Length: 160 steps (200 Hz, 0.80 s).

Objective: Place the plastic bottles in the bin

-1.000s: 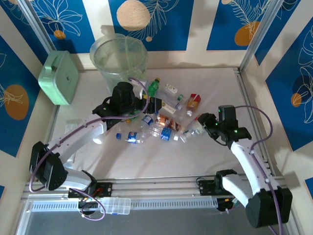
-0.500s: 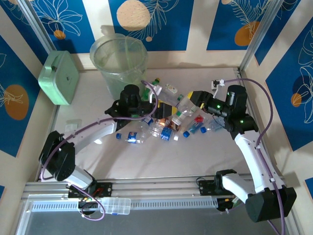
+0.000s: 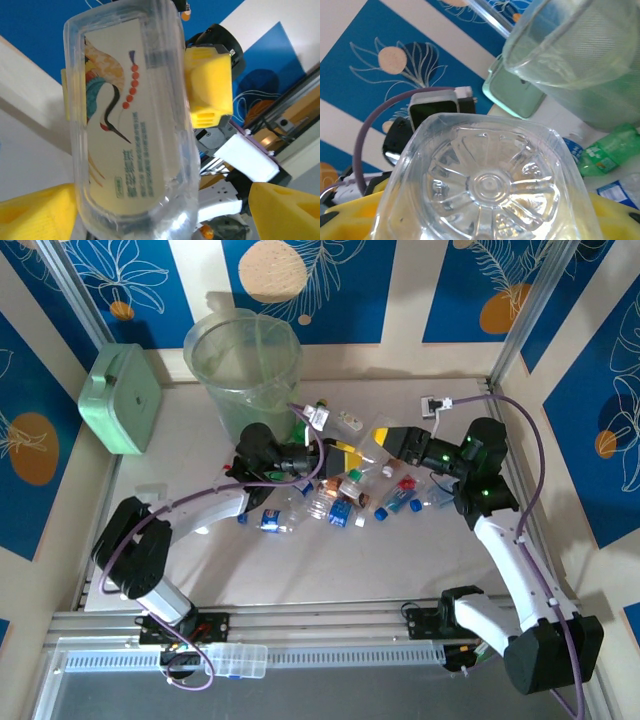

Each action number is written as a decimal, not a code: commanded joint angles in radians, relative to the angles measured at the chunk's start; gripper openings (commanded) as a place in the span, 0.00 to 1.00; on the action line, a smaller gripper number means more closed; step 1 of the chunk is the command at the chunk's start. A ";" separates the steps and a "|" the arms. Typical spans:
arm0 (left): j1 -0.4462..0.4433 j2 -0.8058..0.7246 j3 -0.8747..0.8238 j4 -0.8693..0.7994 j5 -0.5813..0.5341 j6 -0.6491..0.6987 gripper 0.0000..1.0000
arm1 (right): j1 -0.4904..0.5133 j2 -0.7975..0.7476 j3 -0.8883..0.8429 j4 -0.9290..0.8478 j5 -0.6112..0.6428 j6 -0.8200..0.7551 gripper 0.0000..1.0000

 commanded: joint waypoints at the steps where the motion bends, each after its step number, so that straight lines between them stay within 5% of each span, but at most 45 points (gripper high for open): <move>1: -0.009 0.024 -0.009 0.223 0.034 -0.115 0.85 | 0.026 -0.017 -0.007 0.065 -0.047 0.018 0.55; 30: -0.009 0.044 -0.006 0.277 0.035 -0.159 0.81 | 0.073 -0.008 0.002 0.059 -0.048 -0.012 0.55; 103: -0.011 0.079 0.001 0.405 0.044 -0.236 0.51 | 0.096 -0.011 0.026 -0.026 -0.027 -0.064 0.55; 114: -0.011 0.076 -0.002 0.406 0.042 -0.235 0.50 | 0.098 -0.015 0.027 -0.042 -0.019 -0.067 0.62; 140: -0.011 0.065 -0.009 0.386 0.035 -0.215 0.50 | 0.094 -0.057 0.046 -0.147 0.053 -0.114 0.98; 160: -0.007 0.052 -0.001 0.311 0.042 -0.152 0.41 | 0.076 -0.105 0.061 -0.221 0.101 -0.155 0.99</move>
